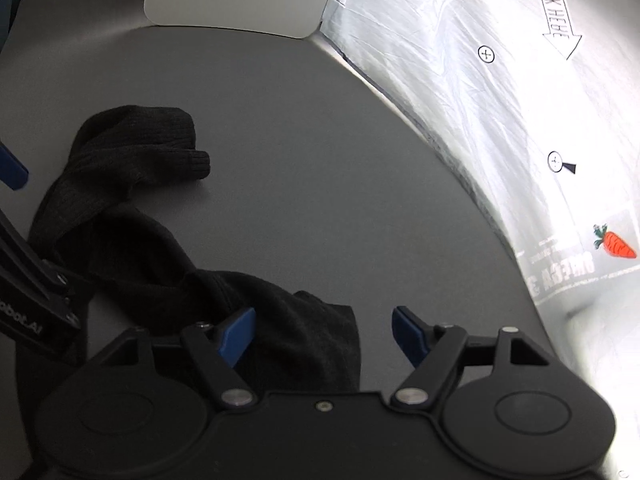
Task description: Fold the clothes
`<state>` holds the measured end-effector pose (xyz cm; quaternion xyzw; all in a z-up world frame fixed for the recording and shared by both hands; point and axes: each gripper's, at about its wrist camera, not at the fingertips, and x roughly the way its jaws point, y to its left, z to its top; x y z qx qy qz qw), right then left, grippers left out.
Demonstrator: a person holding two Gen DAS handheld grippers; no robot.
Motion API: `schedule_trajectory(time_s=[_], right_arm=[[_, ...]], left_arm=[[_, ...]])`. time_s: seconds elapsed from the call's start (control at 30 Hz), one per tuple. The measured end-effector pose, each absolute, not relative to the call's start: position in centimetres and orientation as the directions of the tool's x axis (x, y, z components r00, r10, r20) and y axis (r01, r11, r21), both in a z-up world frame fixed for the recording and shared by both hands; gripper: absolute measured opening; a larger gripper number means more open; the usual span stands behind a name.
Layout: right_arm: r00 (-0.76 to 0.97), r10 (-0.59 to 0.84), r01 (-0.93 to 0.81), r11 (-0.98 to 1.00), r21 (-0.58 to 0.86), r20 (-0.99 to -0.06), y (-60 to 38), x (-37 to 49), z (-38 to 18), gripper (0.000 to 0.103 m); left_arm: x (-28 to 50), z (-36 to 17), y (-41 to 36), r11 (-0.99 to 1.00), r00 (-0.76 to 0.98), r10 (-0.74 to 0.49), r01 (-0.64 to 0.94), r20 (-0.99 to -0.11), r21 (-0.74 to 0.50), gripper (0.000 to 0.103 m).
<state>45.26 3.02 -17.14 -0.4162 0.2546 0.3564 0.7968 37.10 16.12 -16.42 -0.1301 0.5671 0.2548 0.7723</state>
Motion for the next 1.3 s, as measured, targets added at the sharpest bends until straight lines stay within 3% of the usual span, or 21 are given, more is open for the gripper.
schedule_trajectory(time_s=[0.1,0.2,0.33,0.47,0.53,0.67,0.77,0.87,0.97,1.0,1.03,1.07,1.2,1.3], right_arm=[[0.803,0.296,-0.596,0.403,-0.694,-0.517,2.0,45.1,-17.1,0.074],[0.870,0.145,-0.473,0.516,-0.715,-0.471,-0.8,47.8,-15.2,0.074],[0.846,0.076,-0.454,0.622,-0.638,-0.528,-4.5,48.8,-12.4,0.069],[0.640,0.298,-0.662,0.681,-0.312,-0.708,-5.8,44.0,-9.9,0.057],[0.530,0.399,-0.754,0.625,-0.201,-0.748,-4.5,40.4,-10.4,0.054],[0.401,0.479,-0.869,0.470,-0.158,-0.781,-1.2,33.7,-12.0,0.054],[0.369,0.525,-0.917,0.342,-0.207,-0.767,1.0,30.5,-12.7,0.055],[0.403,0.485,-0.912,0.284,-0.296,-0.776,4.3,29.4,-15.1,0.060],[0.353,0.457,-0.922,0.318,-0.221,-0.816,6.8,30.9,-17.6,0.061],[0.350,0.438,-0.913,0.357,-0.197,-0.828,7.3,31.5,-18.3,0.054],[0.359,0.425,-0.898,0.398,-0.184,-0.831,7.3,31.9,-18.7,0.027],[0.368,0.413,-0.882,0.440,-0.172,-0.833,7.2,32.3,-19.0,0.014],[0.435,0.509,-0.786,0.617,-0.037,-0.743,1.5,32.6,-13.1,0.009],[0.602,0.500,-0.691,0.717,-0.092,-0.622,-4.8,31.9,-6.7,0.009]], left_arm=[[37.0,-16.4,16.4,0.838,0.226,0.249,-0.537,-0.942,0.093,0.103],[37.0,-16.3,16.3,0.843,0.226,0.247,-0.530,-0.942,0.094,0.103],[37.3,-16.2,16.0,0.851,0.244,0.234,-0.520,-0.941,0.077,0.103],[36.4,-14.8,16.2,0.840,0.291,0.257,-0.538,-0.922,0.065,0.103],[35.5,-13.9,16.5,0.830,0.308,0.270,-0.555,-0.912,0.059,0.103],[32.8,-12.4,17.1,0.811,0.329,0.304,-0.582,-0.894,0.062,0.103],[30.4,-11.6,17.4,0.786,0.327,0.323,-0.615,-0.888,0.060,0.103],[27.7,-10.8,17.8,0.756,0.328,0.332,-0.653,-0.884,0.041,0.103],[25.1,-10.4,18.1,0.726,0.326,0.335,-0.687,-0.884,0.022,0.103],[24.3,-10.2,18.2,0.718,0.327,0.333,-0.696,-0.885,0.013,0.103],[23.6,-10.0,18.3,0.713,0.330,0.330,-0.702,-0.884,0.004,0.103],[23.1,-9.9,18.3,0.708,0.335,0.328,-0.706,-0.883,-0.004,0.103],[22.0,-9.4,18.2,0.709,0.357,0.341,-0.705,-0.870,-0.011,0.103],[22.5,-9.2,17.8,0.724,0.371,0.342,-0.689,-0.863,-0.009,0.103]])
